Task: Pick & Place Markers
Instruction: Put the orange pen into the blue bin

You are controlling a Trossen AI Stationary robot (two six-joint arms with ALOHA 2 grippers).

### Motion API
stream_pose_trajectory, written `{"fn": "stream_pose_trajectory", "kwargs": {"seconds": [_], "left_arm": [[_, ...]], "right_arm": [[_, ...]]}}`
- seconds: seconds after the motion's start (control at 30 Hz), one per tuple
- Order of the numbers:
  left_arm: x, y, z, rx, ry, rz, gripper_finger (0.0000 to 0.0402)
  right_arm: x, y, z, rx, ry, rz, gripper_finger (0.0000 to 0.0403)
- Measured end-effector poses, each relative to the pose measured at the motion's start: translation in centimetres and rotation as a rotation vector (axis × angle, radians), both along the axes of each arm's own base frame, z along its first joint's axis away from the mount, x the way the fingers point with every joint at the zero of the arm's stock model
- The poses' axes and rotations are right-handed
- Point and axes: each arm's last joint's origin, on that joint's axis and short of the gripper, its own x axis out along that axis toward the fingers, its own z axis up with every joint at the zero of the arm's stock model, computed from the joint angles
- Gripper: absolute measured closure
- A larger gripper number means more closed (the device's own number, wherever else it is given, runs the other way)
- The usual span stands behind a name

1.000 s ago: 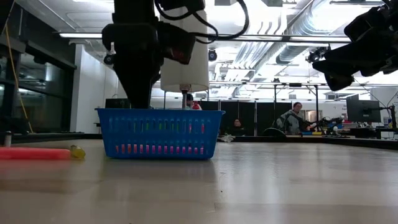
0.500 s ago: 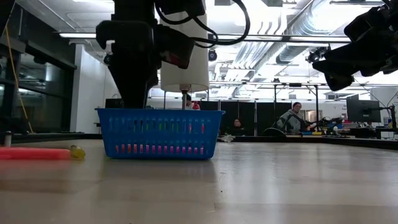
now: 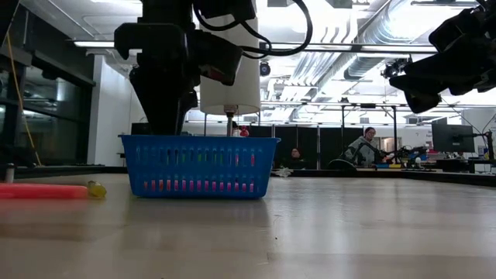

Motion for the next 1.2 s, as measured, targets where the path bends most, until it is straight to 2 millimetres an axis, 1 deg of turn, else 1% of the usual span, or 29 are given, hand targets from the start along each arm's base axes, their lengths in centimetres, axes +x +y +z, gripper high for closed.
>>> {"fn": "stream_pose_trajectory", "kwargs": {"seconds": [0.13,0.27,0.4,0.5,0.63,0.77,0.97,1.2], "left_arm": [[0.0,-0.1,0.0,-0.023,0.003,-0.008,0.0274],[0.0,-0.1,0.1,-0.023,0.001,-0.008,0.0272],[-0.9,-0.3,1.7,-0.019,-0.022,-0.017,0.0271],[-1.5,-0.7,2.1,0.007,-0.011,-0.015,0.0271],[-2.2,-0.7,3.1,0.024,-0.006,0.045,0.0271],[-3.0,-1.3,3.2,0.028,0.031,0.077,0.0271],[-4.2,-2.4,3.2,0.066,0.111,0.074,0.0271],[-5.2,-4.1,3.1,0.087,0.139,0.096,0.0271]], "right_arm": [[0.0,0.0,0.0,0.0,0.0,0.0,0.0253],[0.0,0.0,0.0,0.0,0.0,0.0,0.0253],[0.0,0.0,0.0,0.001,0.0,0.0,0.0253],[0.0,0.0,0.0,0.001,0.0,0.0,0.0253],[0.0,0.0,0.0,0.0,0.0,0.0,0.0253],[0.0,0.0,0.0,0.0,0.0,0.0,0.0253],[0.0,0.0,0.0,0.0,0.0,0.0,0.0253],[0.0,0.0,0.0,0.0,0.0,0.0,0.0253]]}}
